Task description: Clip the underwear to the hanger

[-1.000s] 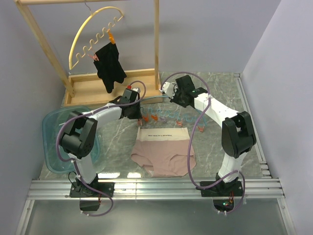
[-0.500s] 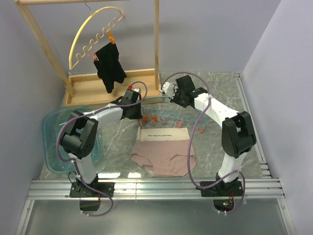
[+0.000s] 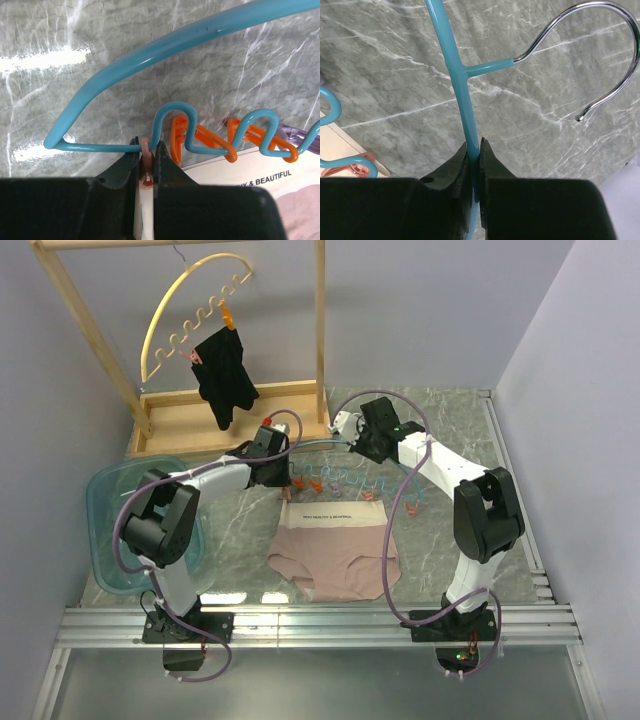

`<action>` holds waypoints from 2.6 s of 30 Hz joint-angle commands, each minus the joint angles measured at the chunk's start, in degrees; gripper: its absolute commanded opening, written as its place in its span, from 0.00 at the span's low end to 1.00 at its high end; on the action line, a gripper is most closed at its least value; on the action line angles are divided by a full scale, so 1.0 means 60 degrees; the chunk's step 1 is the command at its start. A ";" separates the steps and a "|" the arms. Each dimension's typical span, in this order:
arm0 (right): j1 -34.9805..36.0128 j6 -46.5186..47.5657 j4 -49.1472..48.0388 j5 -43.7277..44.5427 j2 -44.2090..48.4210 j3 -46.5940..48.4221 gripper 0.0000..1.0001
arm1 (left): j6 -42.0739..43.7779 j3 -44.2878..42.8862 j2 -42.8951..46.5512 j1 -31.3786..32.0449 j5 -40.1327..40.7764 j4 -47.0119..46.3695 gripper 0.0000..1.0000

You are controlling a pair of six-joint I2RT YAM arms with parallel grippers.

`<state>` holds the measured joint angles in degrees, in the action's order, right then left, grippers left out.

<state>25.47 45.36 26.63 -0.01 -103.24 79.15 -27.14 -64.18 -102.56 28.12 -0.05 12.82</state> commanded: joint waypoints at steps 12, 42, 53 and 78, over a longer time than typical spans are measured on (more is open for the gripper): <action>0.0076 -0.0485 -0.0366 -0.0467 0.0522 -0.0126 0.00 | 0.0187 0.0707 0.0058 0.0176 -0.0020 0.0735 0.00; 0.0310 -0.0661 -0.0557 -0.0438 0.0669 -0.0580 0.00 | 0.0070 0.1191 0.0058 0.0191 -0.0020 0.0603 0.21; 0.0339 -0.0603 -0.0542 -0.0584 0.0800 -0.0639 0.00 | 0.0025 0.1117 0.0072 0.0133 -0.0020 0.0735 0.49; 0.0339 0.0671 -0.2195 -0.0818 -0.0707 0.0724 0.00 | 0.1300 0.1732 0.4056 0.0030 -0.1002 -0.0378 0.68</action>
<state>27.24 47.75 19.42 -4.21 -106.08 81.23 -21.52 -53.98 -80.07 28.53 -5.13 13.56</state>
